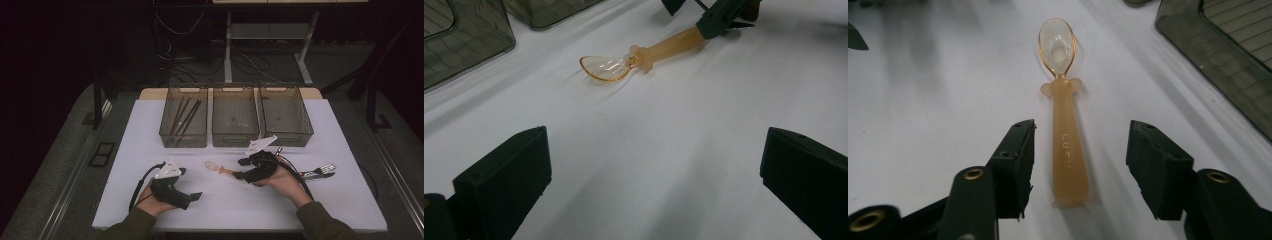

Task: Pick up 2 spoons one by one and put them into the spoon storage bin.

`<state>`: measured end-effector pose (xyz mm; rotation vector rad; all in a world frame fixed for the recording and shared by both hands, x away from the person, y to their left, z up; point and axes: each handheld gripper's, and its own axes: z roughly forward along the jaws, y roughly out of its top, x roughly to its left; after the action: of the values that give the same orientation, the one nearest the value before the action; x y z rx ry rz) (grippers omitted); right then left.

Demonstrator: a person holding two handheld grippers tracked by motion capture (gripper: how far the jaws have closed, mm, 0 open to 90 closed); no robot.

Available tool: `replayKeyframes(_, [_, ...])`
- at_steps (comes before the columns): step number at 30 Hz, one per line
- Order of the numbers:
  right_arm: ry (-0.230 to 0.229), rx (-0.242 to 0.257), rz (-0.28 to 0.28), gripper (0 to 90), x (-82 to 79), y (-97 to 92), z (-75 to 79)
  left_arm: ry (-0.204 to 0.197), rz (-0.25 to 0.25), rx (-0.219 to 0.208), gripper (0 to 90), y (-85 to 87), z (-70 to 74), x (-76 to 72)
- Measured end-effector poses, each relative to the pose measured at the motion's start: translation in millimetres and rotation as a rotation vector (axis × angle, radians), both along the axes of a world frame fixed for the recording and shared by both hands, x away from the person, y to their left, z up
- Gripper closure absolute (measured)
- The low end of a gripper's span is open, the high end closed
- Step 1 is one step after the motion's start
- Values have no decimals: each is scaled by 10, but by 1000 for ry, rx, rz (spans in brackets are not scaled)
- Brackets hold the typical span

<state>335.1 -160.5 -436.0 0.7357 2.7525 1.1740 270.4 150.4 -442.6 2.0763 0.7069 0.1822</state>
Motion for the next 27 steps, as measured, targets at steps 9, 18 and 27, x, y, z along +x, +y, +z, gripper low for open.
replayKeyframes(9, [13,-56,59,566,16,29,-75,-5,-14,5,0,-7,-4,-6])
replayKeyframes(18, [-16,-82,72,626,-25,56,-82,-3,-16,8,0,-20,-12,-11])
replayKeyframes(27, [-63,-109,78,720,-37,49,-82,-4,-24,13,0,-24,-15,-11])
